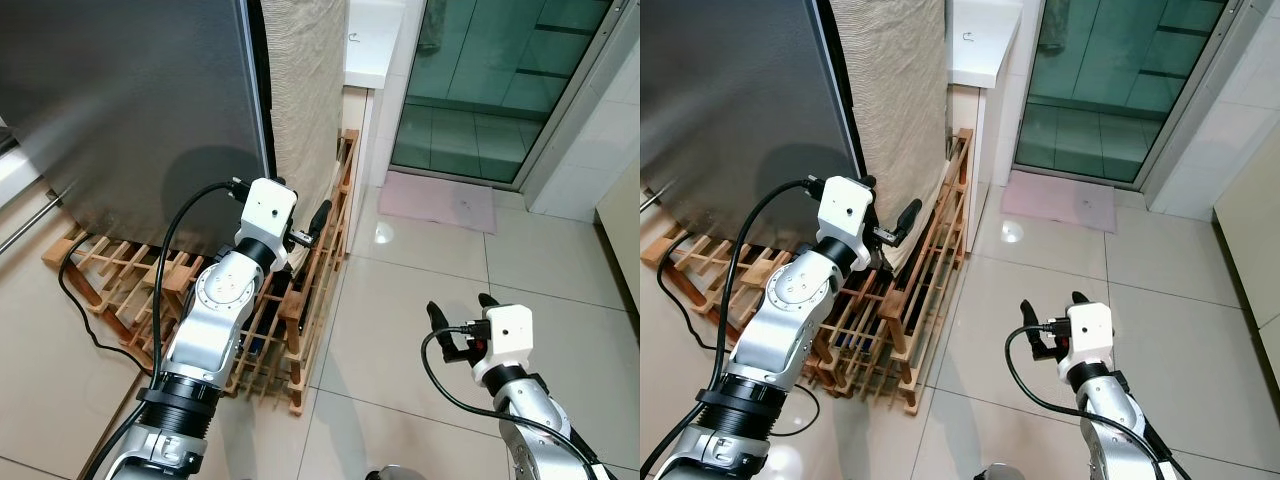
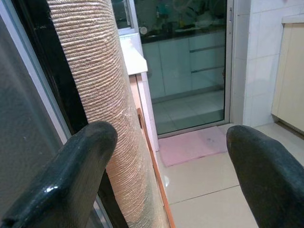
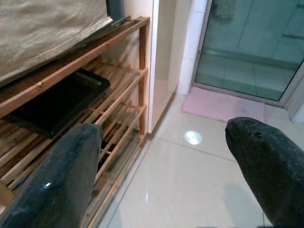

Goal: Restocking fridge

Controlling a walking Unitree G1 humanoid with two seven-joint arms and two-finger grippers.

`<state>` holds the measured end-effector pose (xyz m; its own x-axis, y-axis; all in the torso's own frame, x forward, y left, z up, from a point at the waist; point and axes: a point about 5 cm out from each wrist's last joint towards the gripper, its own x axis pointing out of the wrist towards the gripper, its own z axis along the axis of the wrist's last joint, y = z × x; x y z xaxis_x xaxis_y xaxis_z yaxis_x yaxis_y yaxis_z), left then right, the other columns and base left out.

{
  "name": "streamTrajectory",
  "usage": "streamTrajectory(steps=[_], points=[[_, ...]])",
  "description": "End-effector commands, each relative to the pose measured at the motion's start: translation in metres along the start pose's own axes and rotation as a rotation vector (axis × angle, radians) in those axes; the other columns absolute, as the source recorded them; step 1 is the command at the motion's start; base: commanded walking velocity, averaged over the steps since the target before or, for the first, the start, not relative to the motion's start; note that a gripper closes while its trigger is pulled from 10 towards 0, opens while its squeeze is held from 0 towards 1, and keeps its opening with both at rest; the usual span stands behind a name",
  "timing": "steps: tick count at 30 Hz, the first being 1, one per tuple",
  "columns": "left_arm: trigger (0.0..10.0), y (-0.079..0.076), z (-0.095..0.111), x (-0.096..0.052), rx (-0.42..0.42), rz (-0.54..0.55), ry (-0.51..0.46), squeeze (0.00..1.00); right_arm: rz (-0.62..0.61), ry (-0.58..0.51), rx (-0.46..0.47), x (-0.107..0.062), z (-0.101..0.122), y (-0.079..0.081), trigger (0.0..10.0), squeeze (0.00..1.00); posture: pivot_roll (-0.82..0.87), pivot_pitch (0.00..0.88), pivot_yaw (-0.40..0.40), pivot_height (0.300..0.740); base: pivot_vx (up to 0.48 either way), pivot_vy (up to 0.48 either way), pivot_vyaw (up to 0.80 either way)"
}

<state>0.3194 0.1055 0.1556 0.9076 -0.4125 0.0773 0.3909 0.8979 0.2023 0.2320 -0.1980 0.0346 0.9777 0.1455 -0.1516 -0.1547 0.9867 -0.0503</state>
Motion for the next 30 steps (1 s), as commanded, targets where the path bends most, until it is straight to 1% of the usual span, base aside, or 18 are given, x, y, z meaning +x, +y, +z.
streamTrajectory(steps=[1, 3, 5, 7, 13, 16, 17, 21, 26, 27, 29, 30], points=[[10.0, 0.014, -0.003, -0.008, -0.009, 0.064, 0.022, 0.0, -0.008, -0.019, -0.021, 0.001, 0.004, -0.008, 10.0, 0.0, -0.08, 0.004, -0.014, 0.731, 0.0, 0.0, 0.0], [10.0, 0.013, -0.006, -0.013, -0.014, 0.061, 0.031, 0.0, -0.005, -0.021, -0.025, 0.001, 0.006, -0.009, 10.0, 0.0, -0.08, 0.004, -0.015, 0.731, 0.0, 0.0, 0.0], [10.0, 0.011, -0.01, -0.021, -0.018, 0.058, 0.045, 0.0, -0.001, -0.025, -0.028, 0.001, 0.008, -0.01, 10.0, 0.0, -0.08, 0.005, -0.016, 0.731, 0.0, 0.0, 0.0], [10.0, 0.01, -0.012, -0.025, -0.02, 0.056, 0.052, 0.0, 0.001, -0.03, -0.029, 0.001, 0.009, -0.01, 10.0, 0.0, -0.07, 0.005, -0.021, 0.731, 0.0, 0.0, 0.0], [10.0, 0.009, -0.014, -0.028, -0.029, 0.06, 0.063, 0.0, 0.014, -0.049, -0.031, 0.001, 0.016, -0.003, 10.0, 0.0, -0.07, 0.004, -0.021, 0.731, 0.0, 0.0, 0.0], [10.0, 0.004, -0.011, -0.026, -0.038, 0.053, 0.051, 0.0, 0.02, -0.057, -0.033, 0.001, 0.019, 0.001, 10.0, 0.0, -0.07, 0.004, -0.026, 0.731, 0.0, 0.0, 0.0], [10.0, 0.0, -0.006, -0.022, -0.052, 0.037, 0.033, 0.0, 0.024, -0.064, -0.033, 0.002, 0.022, 0.003, 10.0, 0.0, -0.08, 0.003, -0.026, 0.731, 0.0, 0.0, 0.0], [10.0, -0.006, 0.0, -0.019, -0.067, 0.014, 0.016, 0.0, 0.023, -0.069, -0.035, 0.001, 0.026, 0.005, 10.0, 0.0, -0.08, 0.002, -0.02, 0.731, 0.0, 0.0, 0.0], [10.0, -0.01, 0.0, -0.018, -0.068, 0.004, 0.021, 0.0, 0.022, -0.07, -0.034, 0.001, 0.028, 0.006, 10.0, 0.0, -0.08, 0.001, -0.019, 0.731, 0.0, 0.0, 0.0], [10.0, -0.014, -0.001, -0.015, -0.064, -0.005, 0.026, 0.0, 0.025, -0.07, -0.031, 0.001, 0.029, 0.009, 10.0, 0.0, -0.08, 0.0, -0.017, 0.731, 0.0, 0.0, 0.0], [10.0, -0.016, -0.001, -0.012, -0.056, -0.009, 0.03, 0.0, 0.026, -0.07, -0.03, 0.001, 0.03, 0.01, 10.0, 0.0, -0.08, 0.0, -0.015, 0.731, 0.0, 0.0, 0.0], [10.0, -0.017, -0.003, -0.007, -0.05, -0.012, 0.037, 0.0, 0.027, -0.068, -0.029, 0.001, 0.03, 0.011, 10.0, 0.0, -0.08, 0.0, -0.013, 0.731, 0.0, 0.0, 0.0]])
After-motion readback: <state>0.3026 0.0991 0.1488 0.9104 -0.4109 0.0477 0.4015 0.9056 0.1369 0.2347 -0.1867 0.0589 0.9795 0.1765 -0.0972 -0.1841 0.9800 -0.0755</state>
